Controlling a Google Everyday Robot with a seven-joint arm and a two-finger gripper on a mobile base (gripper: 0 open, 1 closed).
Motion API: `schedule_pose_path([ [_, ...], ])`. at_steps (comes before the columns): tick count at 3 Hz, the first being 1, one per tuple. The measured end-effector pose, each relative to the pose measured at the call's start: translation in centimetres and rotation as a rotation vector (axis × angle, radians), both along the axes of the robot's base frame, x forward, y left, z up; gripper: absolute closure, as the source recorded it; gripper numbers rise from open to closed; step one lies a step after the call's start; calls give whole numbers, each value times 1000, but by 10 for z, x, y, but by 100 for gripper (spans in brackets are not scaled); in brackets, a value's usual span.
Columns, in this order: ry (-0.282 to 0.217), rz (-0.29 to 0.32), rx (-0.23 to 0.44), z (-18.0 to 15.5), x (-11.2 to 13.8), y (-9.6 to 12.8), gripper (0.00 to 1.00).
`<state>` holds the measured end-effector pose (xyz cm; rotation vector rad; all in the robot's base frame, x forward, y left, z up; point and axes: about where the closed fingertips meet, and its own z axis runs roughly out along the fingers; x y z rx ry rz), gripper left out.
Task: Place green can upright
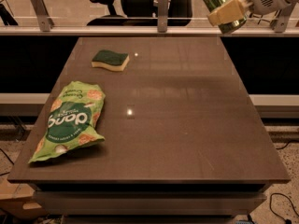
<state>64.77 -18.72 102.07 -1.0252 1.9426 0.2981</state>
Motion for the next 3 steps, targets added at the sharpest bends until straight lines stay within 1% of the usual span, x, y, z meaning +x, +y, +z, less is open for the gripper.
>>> schedule_pose_path([
  [1,-47,26,-38,2,-2,3,100],
  [2,-88,8,-92,0,-4,0,100],
  [3,-92,3,-99,-1,-4,2,100],
])
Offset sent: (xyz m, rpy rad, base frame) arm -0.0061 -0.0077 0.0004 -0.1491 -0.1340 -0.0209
